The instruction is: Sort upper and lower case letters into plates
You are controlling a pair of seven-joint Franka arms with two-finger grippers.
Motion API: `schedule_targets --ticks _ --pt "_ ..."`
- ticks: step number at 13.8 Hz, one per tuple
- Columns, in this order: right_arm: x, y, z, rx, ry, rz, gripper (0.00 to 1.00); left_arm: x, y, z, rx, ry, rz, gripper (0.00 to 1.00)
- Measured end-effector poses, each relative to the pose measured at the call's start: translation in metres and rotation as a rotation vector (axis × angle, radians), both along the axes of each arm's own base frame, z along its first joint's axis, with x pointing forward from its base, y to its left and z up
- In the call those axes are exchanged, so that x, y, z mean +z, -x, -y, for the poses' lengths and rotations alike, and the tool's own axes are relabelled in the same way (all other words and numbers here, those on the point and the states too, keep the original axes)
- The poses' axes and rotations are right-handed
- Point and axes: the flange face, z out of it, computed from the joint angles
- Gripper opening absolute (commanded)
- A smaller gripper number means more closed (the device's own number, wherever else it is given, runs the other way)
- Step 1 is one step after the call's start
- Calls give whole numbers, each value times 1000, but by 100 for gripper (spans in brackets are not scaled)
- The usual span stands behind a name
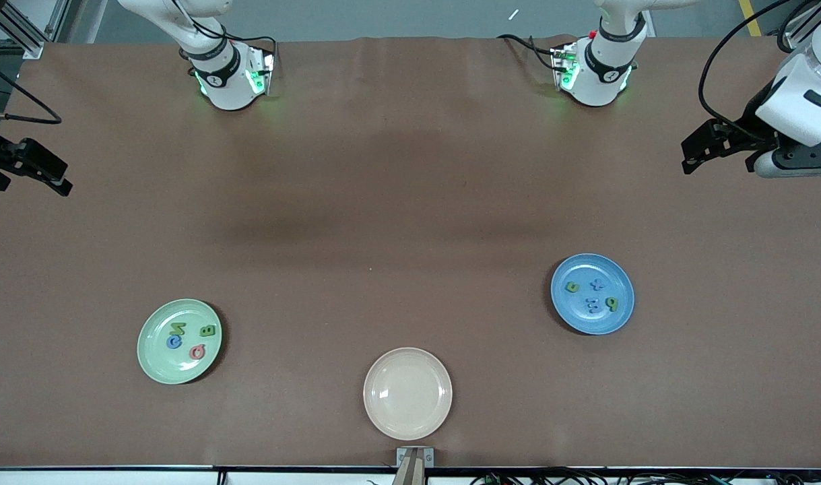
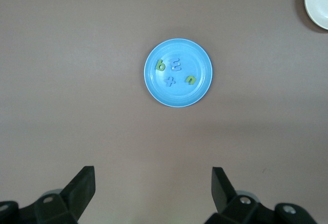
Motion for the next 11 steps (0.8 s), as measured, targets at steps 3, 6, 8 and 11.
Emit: schedule_targets --ticks 3,6,8,11 --pt "0 0 0 0 0 0 100 -1 1 -1 2 -1 -9 100" --pt "0 0 0 0 0 0 100 0 1 -2 4 -2 -9 100" --pt "0 0 0 1 0 0 100 0 1 -3 6 -2 -9 100" --pt "0 0 0 1 0 0 100 0 1 -4 7 -2 -9 100"
